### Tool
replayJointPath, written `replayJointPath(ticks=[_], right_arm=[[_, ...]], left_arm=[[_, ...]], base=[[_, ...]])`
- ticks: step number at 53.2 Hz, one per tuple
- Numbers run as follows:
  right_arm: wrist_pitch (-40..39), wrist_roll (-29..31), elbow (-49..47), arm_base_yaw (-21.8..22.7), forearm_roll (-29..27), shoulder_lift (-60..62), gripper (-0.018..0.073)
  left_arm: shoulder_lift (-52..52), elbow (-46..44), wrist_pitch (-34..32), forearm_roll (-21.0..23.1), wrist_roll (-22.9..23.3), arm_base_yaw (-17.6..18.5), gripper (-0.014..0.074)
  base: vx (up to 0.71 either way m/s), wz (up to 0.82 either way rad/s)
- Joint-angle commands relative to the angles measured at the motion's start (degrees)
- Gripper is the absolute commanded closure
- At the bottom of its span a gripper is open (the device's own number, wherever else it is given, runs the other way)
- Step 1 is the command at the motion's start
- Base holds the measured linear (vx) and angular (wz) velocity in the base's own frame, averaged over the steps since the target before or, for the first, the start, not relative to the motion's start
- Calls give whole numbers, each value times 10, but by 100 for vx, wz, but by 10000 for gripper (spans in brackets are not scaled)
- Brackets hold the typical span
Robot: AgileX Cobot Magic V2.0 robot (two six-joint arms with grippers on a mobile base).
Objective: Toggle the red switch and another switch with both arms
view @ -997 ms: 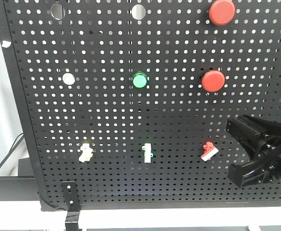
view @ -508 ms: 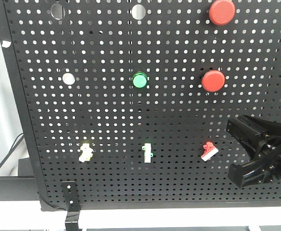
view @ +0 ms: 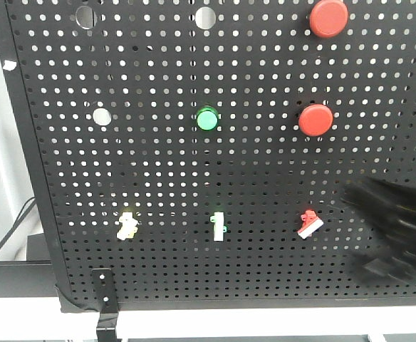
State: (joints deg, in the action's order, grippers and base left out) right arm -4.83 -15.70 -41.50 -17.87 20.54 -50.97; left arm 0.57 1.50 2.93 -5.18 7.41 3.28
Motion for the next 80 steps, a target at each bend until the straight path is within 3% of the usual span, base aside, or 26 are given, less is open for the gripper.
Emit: replayJointPath(ticks=[1,6,16,28,30,35,80], right_arm=[[-2,16,22,30,-29,69,566],[-4,28,107,85,-99,165,566],[-19,157,290,176,-189,341,566],[-19,175,440,187,-186,523,566],[24,174,435,187,-185,526,566],[39,176,436,185,-179,521,566],[41,177,436,185,-179,521,566]], left_arm=[[11,11,-45,4,1,-1,594],[11,11,-45,4,1,-1,594],[11,11,-45,4,1,-1,594],[11,11,-45,4,1,-1,594],[10,11,-45,4,1,-1,594],[10,11,-42,4,1,-1,594],[10,11,-37,4,1,-1,594]], base=[[0,0],[0,0],[0,0],[0,0],[0,0],[0,0],[0,0]])
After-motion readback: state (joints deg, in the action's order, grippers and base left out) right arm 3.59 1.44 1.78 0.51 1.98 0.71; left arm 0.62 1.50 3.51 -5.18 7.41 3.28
